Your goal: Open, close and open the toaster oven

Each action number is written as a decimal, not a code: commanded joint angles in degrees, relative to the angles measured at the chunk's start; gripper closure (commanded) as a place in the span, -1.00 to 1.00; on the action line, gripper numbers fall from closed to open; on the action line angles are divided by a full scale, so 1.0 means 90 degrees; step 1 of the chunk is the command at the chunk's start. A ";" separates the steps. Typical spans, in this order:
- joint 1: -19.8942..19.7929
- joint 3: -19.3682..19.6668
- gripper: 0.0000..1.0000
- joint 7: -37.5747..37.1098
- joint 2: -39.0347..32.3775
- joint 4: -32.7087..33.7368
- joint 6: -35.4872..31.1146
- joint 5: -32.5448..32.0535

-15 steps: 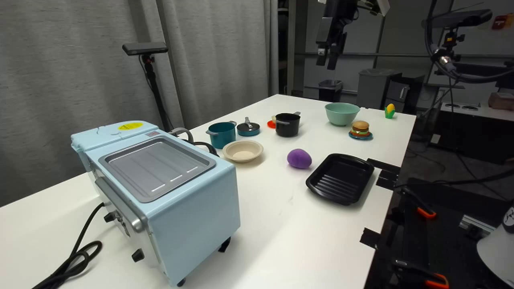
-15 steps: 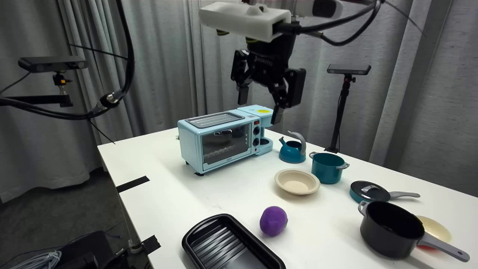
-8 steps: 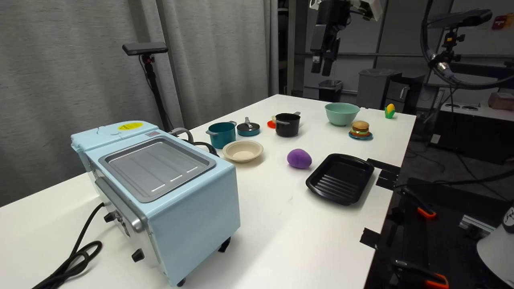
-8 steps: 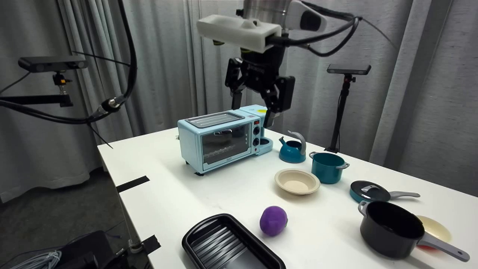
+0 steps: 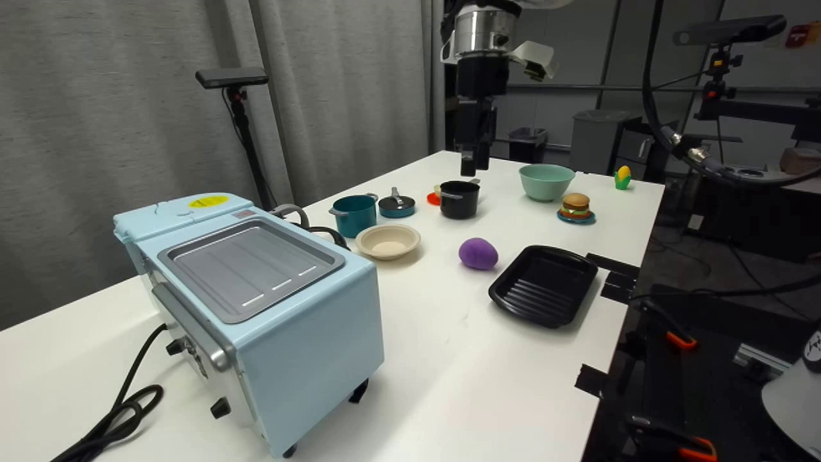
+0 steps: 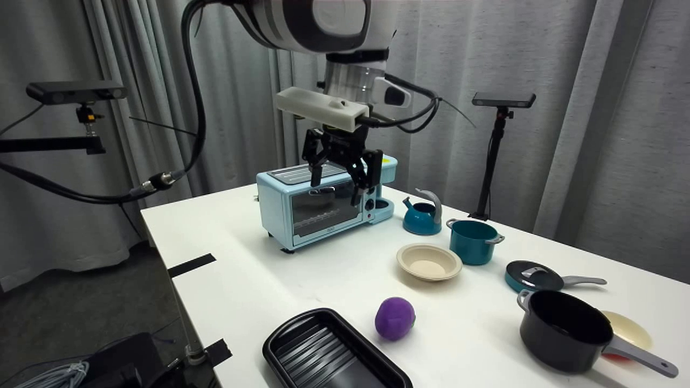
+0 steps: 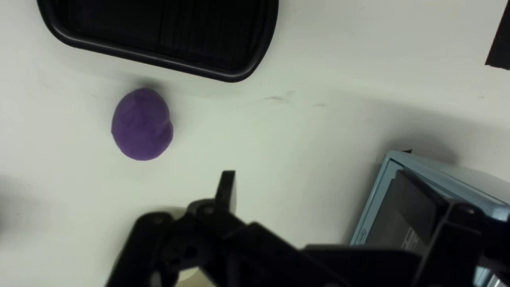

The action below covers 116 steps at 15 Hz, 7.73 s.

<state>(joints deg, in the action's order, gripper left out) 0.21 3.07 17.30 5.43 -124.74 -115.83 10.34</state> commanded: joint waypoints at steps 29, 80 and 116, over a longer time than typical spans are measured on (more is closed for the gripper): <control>0.0481 -0.1025 -1.00 0.0017 -0.1990 0.2154 -0.1046 -0.1182; 0.0752 -0.0631 -1.00 -0.0681 -0.4132 0.3389 -0.1786 -0.2505; 0.1196 -0.0038 -1.00 -0.2142 -0.5084 0.2462 -0.2909 -0.7061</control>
<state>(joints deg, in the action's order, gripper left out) 9.68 2.87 2.37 -39.62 -101.26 -139.21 -50.57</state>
